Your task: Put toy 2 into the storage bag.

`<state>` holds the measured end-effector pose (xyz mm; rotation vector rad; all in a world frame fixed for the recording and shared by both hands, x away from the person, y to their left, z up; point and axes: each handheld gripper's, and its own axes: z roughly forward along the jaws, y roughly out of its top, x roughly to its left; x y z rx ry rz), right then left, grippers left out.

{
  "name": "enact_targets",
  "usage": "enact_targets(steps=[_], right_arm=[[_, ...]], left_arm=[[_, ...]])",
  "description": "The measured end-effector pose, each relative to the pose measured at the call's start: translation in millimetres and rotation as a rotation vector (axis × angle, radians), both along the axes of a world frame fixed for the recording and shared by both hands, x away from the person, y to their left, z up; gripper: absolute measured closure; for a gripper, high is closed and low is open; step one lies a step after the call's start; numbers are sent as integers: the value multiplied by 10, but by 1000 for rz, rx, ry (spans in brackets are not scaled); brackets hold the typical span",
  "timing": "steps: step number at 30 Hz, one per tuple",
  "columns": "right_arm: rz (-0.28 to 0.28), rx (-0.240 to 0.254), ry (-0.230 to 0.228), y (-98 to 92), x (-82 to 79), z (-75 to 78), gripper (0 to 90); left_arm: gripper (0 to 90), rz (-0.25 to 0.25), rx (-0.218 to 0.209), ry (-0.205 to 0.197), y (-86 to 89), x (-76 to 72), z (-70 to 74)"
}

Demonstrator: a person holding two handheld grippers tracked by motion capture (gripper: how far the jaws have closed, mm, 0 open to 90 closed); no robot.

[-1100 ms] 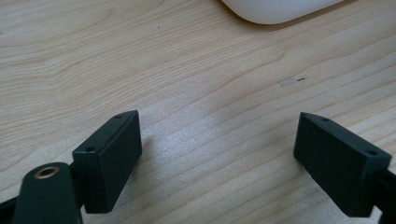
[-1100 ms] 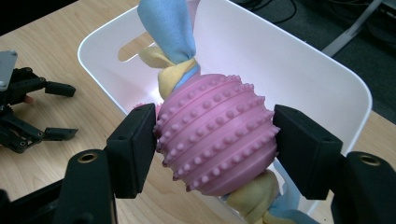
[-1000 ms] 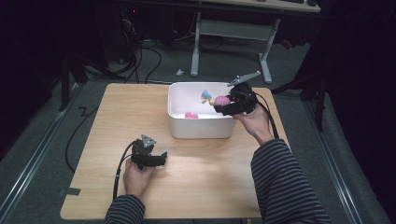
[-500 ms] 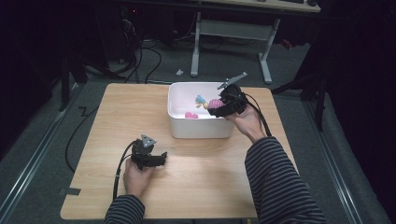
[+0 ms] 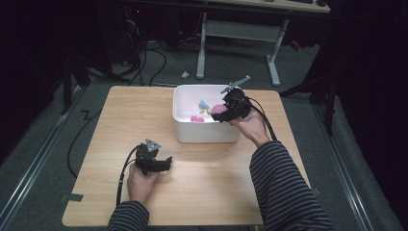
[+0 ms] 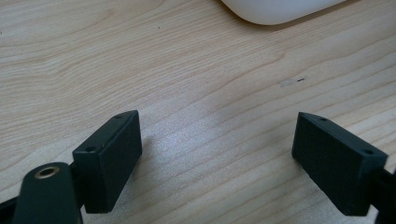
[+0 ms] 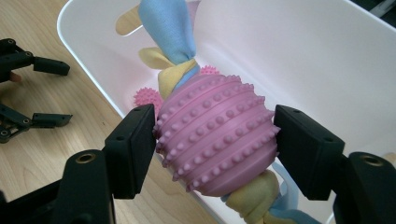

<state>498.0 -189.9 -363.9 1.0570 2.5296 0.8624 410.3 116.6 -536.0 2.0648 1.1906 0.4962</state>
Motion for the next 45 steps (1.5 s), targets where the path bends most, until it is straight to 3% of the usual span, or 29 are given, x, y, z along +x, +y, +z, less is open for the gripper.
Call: enact_targets(steps=[4, 9, 15, 22, 32, 38, 45], right_arm=[[1, -10, 9, 17, 7, -29, 316], [-1, 22, 18, 5, 3, -19, 284], [-31, 55, -42, -66, -94, 61, 266], [-79, 97, -80, -332, -263, 97, 296], [-165, 152, -139, -756, -639, 103, 340], [-236, 175, -139, -1038, -864, -18, 347], [-306, 178, -120, -1303, -1097, -343, 350]], left_arm=[[162, 1, -1, 0, -1, 0, 0], [162, 1, -2, 0, -1, 0, 0], [162, 3, -5, -1, -3, 0, -2], [162, 3, -4, -1, -4, 0, -2], [161, 4, -2, -3, -6, -1, -1], [161, 5, -1, -3, -7, -2, -2], [161, 5, 0, -4, -8, -2, -2]])
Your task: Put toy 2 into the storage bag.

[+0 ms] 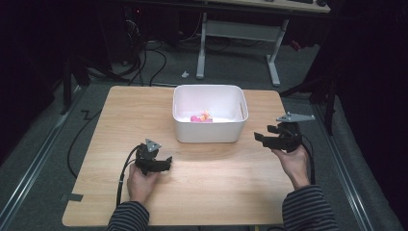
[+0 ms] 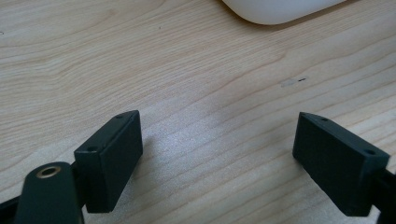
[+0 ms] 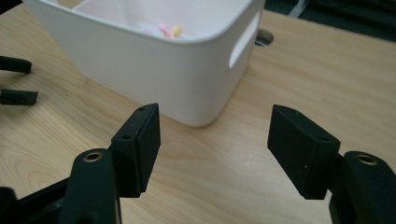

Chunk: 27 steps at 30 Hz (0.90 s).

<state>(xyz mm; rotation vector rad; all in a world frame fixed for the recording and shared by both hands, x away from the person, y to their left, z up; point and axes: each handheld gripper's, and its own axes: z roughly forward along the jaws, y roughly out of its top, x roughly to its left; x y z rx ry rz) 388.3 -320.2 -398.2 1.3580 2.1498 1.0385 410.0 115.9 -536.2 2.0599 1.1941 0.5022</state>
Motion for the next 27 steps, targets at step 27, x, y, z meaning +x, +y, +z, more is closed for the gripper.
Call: enact_targets(steps=[27], right_arm=[[-193, -23, 76, -411, -202, -1274, 335]], left_arm=[[161, 0, 1, 0, 0, 0, 0]])
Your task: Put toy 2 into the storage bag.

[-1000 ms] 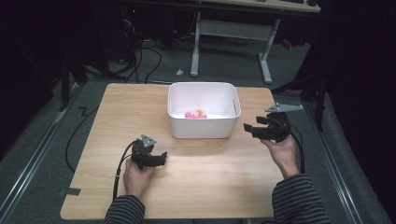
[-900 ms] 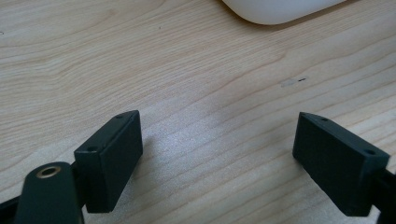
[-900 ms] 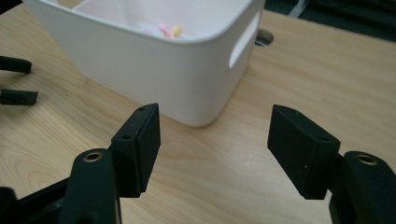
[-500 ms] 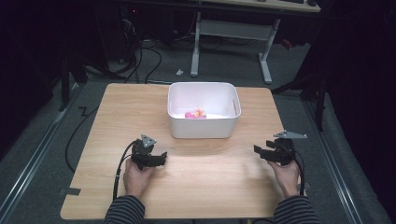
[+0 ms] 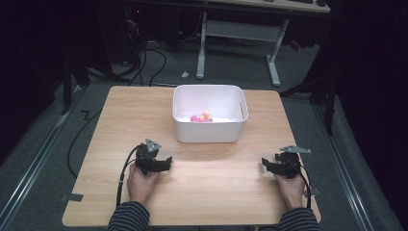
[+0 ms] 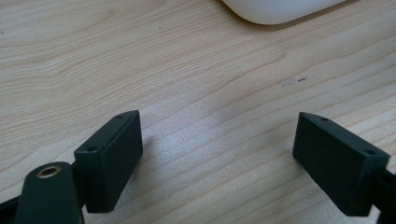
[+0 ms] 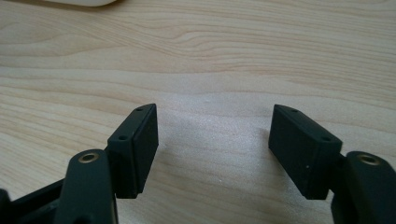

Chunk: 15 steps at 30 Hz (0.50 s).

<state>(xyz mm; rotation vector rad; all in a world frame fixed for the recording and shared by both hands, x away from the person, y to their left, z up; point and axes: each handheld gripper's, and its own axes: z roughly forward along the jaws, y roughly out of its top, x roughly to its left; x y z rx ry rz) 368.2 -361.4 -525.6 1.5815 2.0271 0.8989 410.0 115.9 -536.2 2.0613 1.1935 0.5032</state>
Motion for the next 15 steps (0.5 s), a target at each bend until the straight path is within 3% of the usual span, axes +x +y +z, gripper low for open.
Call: enact_targets(steps=[4, 7, 15], right_arm=[[3, -15, -25, 17, -14, -24, 316], [17, -77, -43, 74, -24, -43, 307], [-10, -72, -37, 67, -22, -44, 279]], left_arm=[[161, 0, 0, 0, 0, 0, 0], [161, 0, 0, 0, 0, 0, 0], [161, 0, 1, 0, 0, -1, 0]])
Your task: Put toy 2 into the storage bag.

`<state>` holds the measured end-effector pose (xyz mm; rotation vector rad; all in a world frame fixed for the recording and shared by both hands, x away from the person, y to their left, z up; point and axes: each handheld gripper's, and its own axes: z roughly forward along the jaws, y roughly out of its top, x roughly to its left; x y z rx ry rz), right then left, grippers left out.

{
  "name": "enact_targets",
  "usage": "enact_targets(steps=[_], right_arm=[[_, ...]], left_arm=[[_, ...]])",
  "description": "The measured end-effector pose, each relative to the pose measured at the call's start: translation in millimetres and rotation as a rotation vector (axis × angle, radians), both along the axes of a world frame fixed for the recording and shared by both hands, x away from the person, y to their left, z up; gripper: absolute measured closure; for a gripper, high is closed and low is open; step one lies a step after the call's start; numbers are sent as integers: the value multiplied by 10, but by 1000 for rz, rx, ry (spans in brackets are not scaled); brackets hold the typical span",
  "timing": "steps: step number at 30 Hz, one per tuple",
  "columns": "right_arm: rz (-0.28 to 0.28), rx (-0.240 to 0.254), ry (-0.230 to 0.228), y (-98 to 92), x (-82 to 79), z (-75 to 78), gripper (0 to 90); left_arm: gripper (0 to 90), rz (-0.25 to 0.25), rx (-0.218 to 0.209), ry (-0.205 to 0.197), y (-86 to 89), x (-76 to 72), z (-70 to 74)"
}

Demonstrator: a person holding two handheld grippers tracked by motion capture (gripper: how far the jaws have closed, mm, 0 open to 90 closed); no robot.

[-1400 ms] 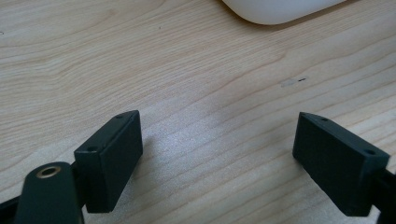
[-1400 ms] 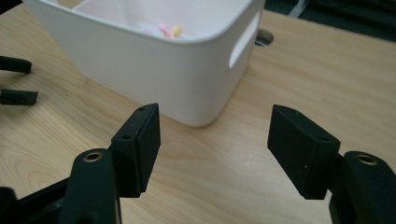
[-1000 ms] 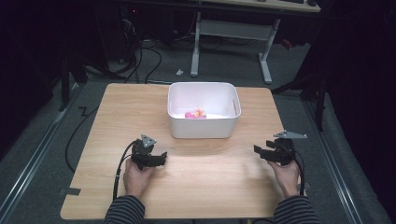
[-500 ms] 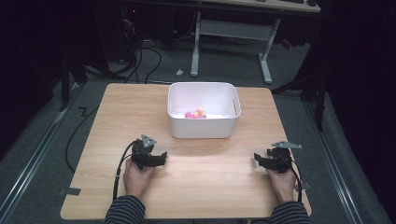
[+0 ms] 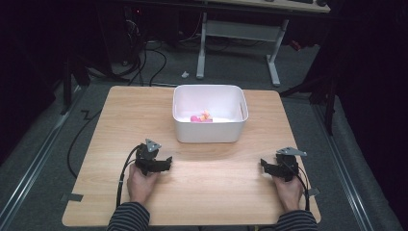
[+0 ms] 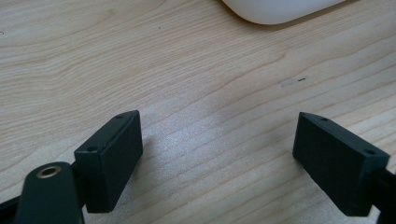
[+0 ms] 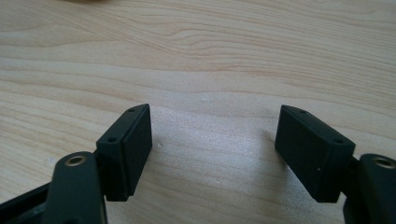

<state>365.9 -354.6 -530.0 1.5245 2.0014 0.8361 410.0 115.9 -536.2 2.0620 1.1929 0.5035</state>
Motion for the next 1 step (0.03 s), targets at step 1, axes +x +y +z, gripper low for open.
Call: enact_targets(steps=[1], right_arm=[[-1, -2, 0, 3, 0, 0, 279]], left_arm=[[161, 0, 0, 0, 0, 0, 0]])
